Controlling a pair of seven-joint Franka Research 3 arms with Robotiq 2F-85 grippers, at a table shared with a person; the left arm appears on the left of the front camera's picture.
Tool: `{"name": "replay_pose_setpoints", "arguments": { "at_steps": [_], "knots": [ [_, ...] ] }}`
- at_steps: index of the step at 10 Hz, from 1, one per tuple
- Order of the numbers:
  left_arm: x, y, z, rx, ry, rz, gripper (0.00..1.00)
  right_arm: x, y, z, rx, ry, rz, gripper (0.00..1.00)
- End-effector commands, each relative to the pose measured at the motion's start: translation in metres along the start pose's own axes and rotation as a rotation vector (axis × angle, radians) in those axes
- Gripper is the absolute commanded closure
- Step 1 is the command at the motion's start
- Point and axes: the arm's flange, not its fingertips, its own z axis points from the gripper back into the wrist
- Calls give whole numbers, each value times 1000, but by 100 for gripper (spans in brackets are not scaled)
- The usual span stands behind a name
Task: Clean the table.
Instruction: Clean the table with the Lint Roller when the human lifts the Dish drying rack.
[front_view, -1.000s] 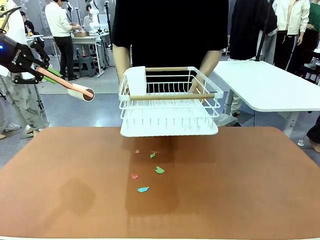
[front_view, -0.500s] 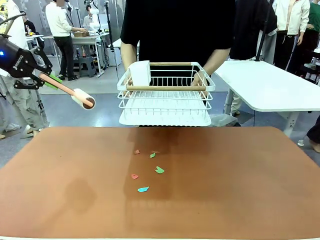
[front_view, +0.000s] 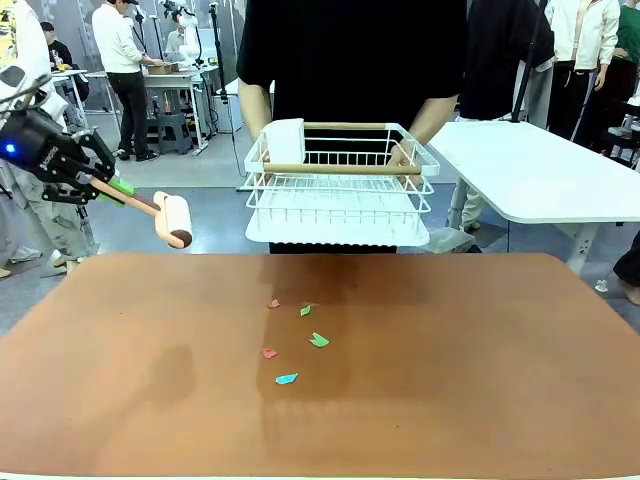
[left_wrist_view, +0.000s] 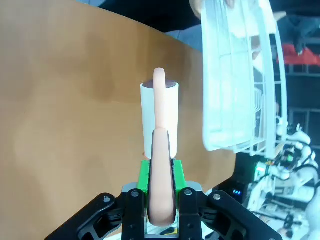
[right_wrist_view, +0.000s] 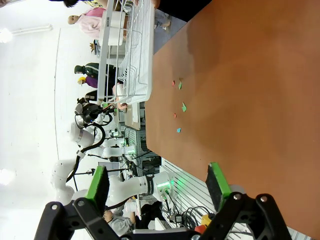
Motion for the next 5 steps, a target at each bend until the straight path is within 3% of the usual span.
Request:
{"name": "replay_pose_setpoints", "arguments": {
  "at_steps": [1, 2, 5],
  "knots": [
    [7, 10, -8, -42, -7, -20, 78, 0, 3, 0, 16, -6, 12, 0],
    [5, 12, -22, -44, -12, 14, 78, 0, 3, 0, 16, -6, 12, 0],
    [1, 7, -6, -5, 7, -21, 78, 0, 3, 0, 16, -6, 12, 0]
  ]
}}
